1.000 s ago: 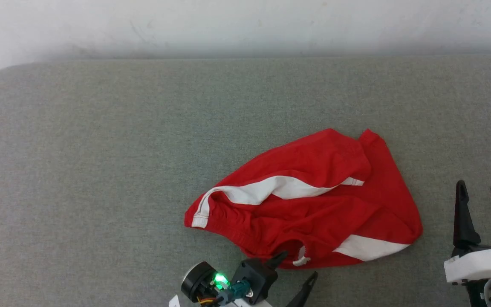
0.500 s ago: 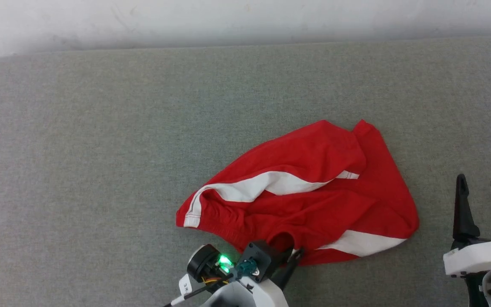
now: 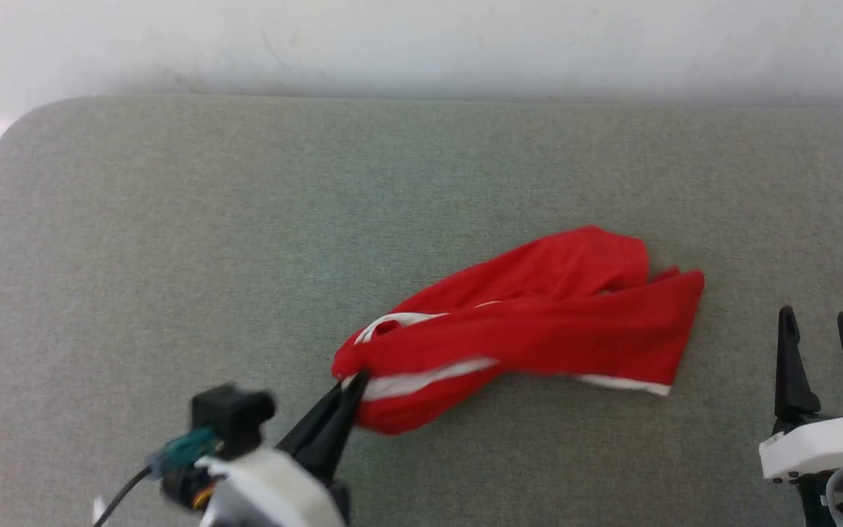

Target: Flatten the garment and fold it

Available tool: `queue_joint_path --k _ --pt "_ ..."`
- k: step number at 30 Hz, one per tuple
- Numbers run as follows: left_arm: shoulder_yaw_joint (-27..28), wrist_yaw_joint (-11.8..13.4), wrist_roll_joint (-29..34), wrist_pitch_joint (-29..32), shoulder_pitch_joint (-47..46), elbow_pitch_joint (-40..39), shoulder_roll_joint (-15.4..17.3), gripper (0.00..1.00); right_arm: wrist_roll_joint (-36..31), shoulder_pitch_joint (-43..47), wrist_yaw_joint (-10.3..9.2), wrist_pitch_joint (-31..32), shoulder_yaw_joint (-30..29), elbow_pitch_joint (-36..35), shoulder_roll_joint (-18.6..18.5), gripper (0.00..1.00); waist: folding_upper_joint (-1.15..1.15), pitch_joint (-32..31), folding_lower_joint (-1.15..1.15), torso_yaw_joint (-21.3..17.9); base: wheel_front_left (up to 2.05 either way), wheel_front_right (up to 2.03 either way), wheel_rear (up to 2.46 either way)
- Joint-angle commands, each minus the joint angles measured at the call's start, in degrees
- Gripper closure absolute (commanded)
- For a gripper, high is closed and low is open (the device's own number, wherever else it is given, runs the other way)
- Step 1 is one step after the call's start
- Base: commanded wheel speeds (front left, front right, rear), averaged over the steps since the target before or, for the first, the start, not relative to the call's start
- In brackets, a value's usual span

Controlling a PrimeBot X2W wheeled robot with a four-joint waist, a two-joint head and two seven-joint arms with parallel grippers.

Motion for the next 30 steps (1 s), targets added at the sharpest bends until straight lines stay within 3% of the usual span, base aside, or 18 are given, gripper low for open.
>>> queue_joint_path --k 1,5,6,7,8,9,15,18,22,25,27,30 --pt "1.58 0.65 -1.93 0.93 3.34 -0.86 1.23 1.0 -0.56 0.53 -0.04 0.32 0.05 -0.25 0.07 0.0 0.0 -0.75 0.0 1.05 0.0 0.0 0.0" --pt "4.09 0.82 -6.96 3.79 10.86 -1.6 3.6 1.0 -0.88 1.22 -0.04 1.24 -0.07 -0.56 0.07 0.0 0.0 -1.02 0.0 2.09 0.0 0.0 0.0" --pt "4.3 0.88 -7.7 4.09 12.08 -1.32 3.75 0.88 -1.01 1.34 -0.04 1.52 -0.09 -0.65 0.07 0.0 0.0 -1.03 0.0 2.34 0.0 0.0 0.0" --pt "4.29 0.94 -7.96 4.25 12.89 -0.85 3.86 0.61 -1.16 1.42 -0.04 1.82 -0.08 -0.76 0.07 0.0 0.0 -1.0 0.0 2.59 0.0 0.0 0.0" --pt "4.08 0.93 -7.98 4.22 13.31 -0.25 3.81 0.04 -1.27 1.49 -0.04 2.11 -0.04 -0.92 0.07 0.0 0.0 -1.02 0.0 2.81 0.0 0.0 0.0" --pt "3.94 1.03 -7.99 3.88 13.43 0.32 3.48 0.0 -1.33 1.52 -0.04 2.42 0.06 -1.1 0.07 0.0 0.0 -1.03 0.0 2.95 0.0 0.0 0.0" --pt "4.4 -0.03 -11.27 -0.17 11.57 0.23 -0.22 0.0 -1.52 1.54 -0.04 3.45 0.09 -1.45 0.07 0.0 0.0 -1.79 0.0 3.59 0.0 0.0 0.0" --pt "6.83 -0.93 -14.11 -3.23 10.46 -2.78 -1.18 0.0 -1.58 1.75 -0.04 3.79 0.12 -1.72 0.07 0.0 0.0 -2.2 0.0 3.55 0.0 0.0 0.0" --pt "10.34 -0.32 -13.18 -7.88 8.98 -4.97 -1.52 0.0 -1.6 1.97 -0.04 3.88 0.06 -1.86 0.07 0.0 0.0 -2.41 0.0 3.28 0.0 0.0 0.0" --pt "14.45 3.86 -6.2 -15.22 7.12 -4.54 -1.66 0.0 -1.3 2.2 -0.04 3.93 0.32 -1.98 0.07 0.0 0.0 -2.37 0.0 2.7 0.0 0.0 0.0" --pt "16.0 7.93 2.01 -21.08 6.06 -2.96 -1.02 0.0 -1.11 2.18 -0.04 3.8 0.48 -1.85 0.07 0.0 0.0 -2.18 0.0 2.31 0.0 0.0 0.0" --pt "14.65 12.43 12.88 -24.88 5.31 -0.47 -0.57 0.0 -0.91 2.29 -0.04 3.66 0.86 -1.81 0.07 0.0 0.0 -1.99 0.0 1.79 0.0 0.0 0.0"
